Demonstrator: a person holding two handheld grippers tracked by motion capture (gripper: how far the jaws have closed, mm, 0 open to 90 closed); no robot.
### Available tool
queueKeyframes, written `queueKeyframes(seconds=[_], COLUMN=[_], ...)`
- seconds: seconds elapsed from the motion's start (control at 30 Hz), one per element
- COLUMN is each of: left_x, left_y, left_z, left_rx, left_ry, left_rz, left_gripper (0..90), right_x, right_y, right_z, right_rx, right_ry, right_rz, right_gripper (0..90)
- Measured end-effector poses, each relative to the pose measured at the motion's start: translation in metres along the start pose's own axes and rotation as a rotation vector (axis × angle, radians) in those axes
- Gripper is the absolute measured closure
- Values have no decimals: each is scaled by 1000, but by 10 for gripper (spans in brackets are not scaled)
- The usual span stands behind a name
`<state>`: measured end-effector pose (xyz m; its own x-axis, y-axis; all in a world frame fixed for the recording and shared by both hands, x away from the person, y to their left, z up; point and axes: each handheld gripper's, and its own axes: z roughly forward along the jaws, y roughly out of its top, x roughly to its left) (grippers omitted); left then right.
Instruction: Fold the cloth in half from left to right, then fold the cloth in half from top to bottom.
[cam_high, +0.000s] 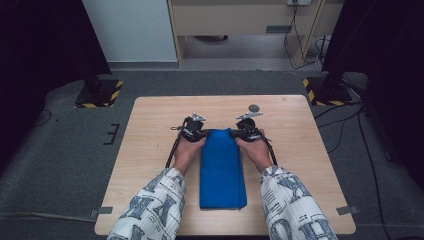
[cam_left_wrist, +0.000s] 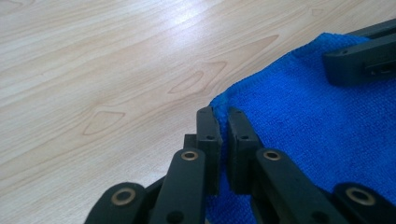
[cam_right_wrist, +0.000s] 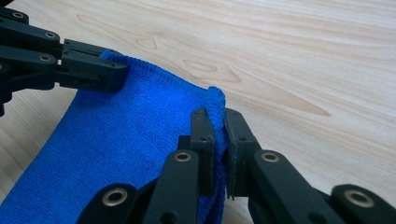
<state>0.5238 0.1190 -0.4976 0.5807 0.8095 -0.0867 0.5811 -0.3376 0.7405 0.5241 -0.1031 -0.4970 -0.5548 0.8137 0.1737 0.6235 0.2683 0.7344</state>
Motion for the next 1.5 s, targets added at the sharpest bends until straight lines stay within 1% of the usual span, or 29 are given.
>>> queueKeyframes(seconds=[0.07, 0.1, 0.17, 0.23, 0.3, 0.37, 0.47, 0.53, 0.73, 0.83, 0.9, 1.0, 1.17, 1.27, 1.5], left_x=[-1, 0, 0, 0, 1, 1, 1, 1, 2, 3, 3, 1, -1, -3, -8], left_y=[4, 6, 9, 12, 14, 16, 20, 22, 27, 31, 31, 31, 33, 34, 35], left_z=[-2, -3, -4, -6, -8, -10, -14, -16, -22, -25, -27, -28, -32, -35, -42], left_rx=[-8, -8, -16, -17, -29, -31, -51, -54, -78, -91, -96, -89, -99, -104, -104], left_ry=[0, 2, 1, 3, 4, 6, 6, 6, -2, -5, -7, -5, -6, -8, -6], left_rz=[0, 8, 3, 9, 1, -1, -2, 2, 5, 10, 6, 18, 24, 26, 46], left_gripper=[853, 853, 853, 853, 853, 853, 853, 852, 852, 852, 851, 851, 852, 851, 852], right_x=[-1, -1, -3, -3, -3, -4, -3, -3, -4, -4, -3, -2, 0, 1, 4], right_y=[1, 2, 4, 7, 9, 12, 17, 20, 26, 29, 32, 32, 31, 31, 28], right_z=[-1, -1, -3, -4, -5, -7, -11, -14, -17, -20, -22, -24, -29, -32, -39], right_rx=[-4, -6, -15, -20, -22, -25, -46, -51, -69, -76, -81, -81, -86, -95, -105], right_ry=[-1, 0, 1, 2, 3, 7, 9, 11, 10, 8, 6, 5, 5, 4, 6], right_rz=[-2, -1, 3, 3, 4, 2, -3, -9, -5, -11, -17, -26, -29, -41, -52], right_gripper=[841, 841, 841, 842, 842, 841, 841, 841, 840, 840, 840, 840, 840, 839, 838])
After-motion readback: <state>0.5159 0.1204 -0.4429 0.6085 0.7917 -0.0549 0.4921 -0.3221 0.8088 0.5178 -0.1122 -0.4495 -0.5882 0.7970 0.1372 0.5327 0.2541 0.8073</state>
